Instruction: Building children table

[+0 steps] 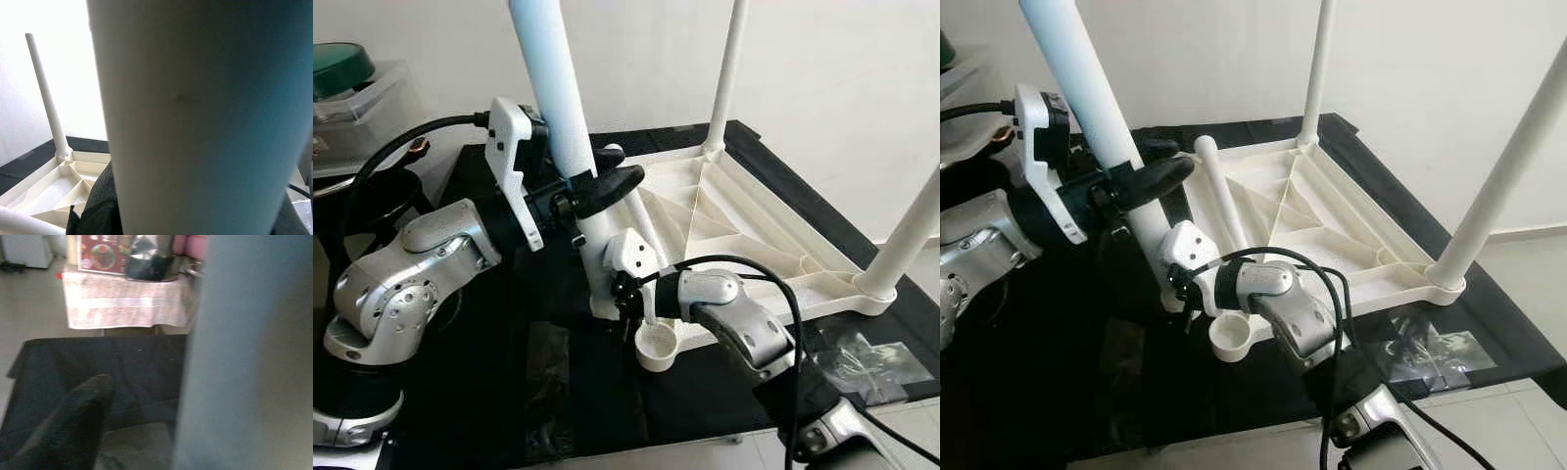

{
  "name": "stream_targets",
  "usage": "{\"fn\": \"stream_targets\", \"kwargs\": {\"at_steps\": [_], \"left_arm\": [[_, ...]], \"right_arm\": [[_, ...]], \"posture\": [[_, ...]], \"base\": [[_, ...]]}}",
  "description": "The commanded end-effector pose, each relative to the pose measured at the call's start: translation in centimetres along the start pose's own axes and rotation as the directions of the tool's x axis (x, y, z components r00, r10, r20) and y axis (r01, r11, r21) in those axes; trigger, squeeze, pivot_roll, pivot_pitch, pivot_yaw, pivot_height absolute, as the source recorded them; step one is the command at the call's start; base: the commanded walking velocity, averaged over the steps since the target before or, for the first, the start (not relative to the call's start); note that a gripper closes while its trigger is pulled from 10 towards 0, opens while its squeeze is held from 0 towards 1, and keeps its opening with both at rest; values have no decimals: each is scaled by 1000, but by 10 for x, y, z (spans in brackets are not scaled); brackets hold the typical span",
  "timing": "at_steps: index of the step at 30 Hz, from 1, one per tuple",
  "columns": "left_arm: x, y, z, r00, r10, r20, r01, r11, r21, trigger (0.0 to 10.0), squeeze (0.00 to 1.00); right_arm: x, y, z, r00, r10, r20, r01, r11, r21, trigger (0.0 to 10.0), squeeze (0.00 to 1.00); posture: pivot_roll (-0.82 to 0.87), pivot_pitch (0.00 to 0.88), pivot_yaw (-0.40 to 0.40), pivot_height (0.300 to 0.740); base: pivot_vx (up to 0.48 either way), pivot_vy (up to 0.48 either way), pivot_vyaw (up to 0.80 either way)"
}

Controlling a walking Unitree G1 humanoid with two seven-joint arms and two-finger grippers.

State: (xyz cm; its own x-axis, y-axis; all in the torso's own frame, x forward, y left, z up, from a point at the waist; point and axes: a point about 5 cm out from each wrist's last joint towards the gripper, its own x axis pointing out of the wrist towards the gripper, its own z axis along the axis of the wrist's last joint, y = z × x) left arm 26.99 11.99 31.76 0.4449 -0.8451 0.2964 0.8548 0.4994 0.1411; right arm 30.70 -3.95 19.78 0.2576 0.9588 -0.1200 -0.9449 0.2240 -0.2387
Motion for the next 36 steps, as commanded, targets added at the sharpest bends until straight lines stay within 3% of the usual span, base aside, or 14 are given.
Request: {"fn": "stream_targets", "kwargs": {"at_steps": [1, 24, 25, 26, 27, 33, 35, 36], "left_arm": [[8, -10, 6, 996, -82, 41, 82, 997, 5, 0, 0], [10, -10, 8, 995, -79, 64, 78, 997, 21, 0, 0], [10, -7, 9, 995, -56, 77, 54, 998, 28, 0, 804], [10, -5, 11, 996, -35, 86, 33, 999, 28, 1216, 1000], [10, -3, 12, 995, -24, 98, 22, 1000, 18, 10000, 1000], [0, 12, 28, 979, 60, 195, -57, 998, -21, 10000, 1000], [-12, 22, 40, 955, 126, 268, -118, 992, -47, 10000, 1000], [-12, 22, 40, 955, 126, 268, -118, 992, -47, 10000, 1000]], "right_arm": [[10, 4, 11, 999, 32, 42, -31, 999, -28, 0, 0], [14, 5, 14, 995, 26, 91, -24, 999, -23, 0, 0], [15, 5, 14, 995, 20, 97, -18, 1000, -16, 0, 0], [14, 5, 14, 995, 15, 101, -14, 1000, -10, 0, 0], [14, 5, 14, 994, 7, 105, -6, 1000, -5, 0, 0], [8, -5, 14, 987, -89, 131, 83, 995, 47, 0, 0], [-1, -17, 11, 975, -194, 111, 189, 981, 53, 0, 0], [-1, -17, 11, 975, -194, 111, 189, 981, 53, 0, 0]], "posture": [[15, 37, 27, 740], [13, 36, 30, 740], [13, 36, 28, 740], [12, 36, 28, 740], [12, 36, 28, 740], [9, 36, 28, 740], [4, 37, 26, 740], [4, 37, 26, 740]], "base": [[0, 0, 0], [0, 0, 0], [0, 0, 0], [0, 0, 0], [0, 0, 0], [0, 0, 0], [0, 0, 0], [0, 0, 0]]}}
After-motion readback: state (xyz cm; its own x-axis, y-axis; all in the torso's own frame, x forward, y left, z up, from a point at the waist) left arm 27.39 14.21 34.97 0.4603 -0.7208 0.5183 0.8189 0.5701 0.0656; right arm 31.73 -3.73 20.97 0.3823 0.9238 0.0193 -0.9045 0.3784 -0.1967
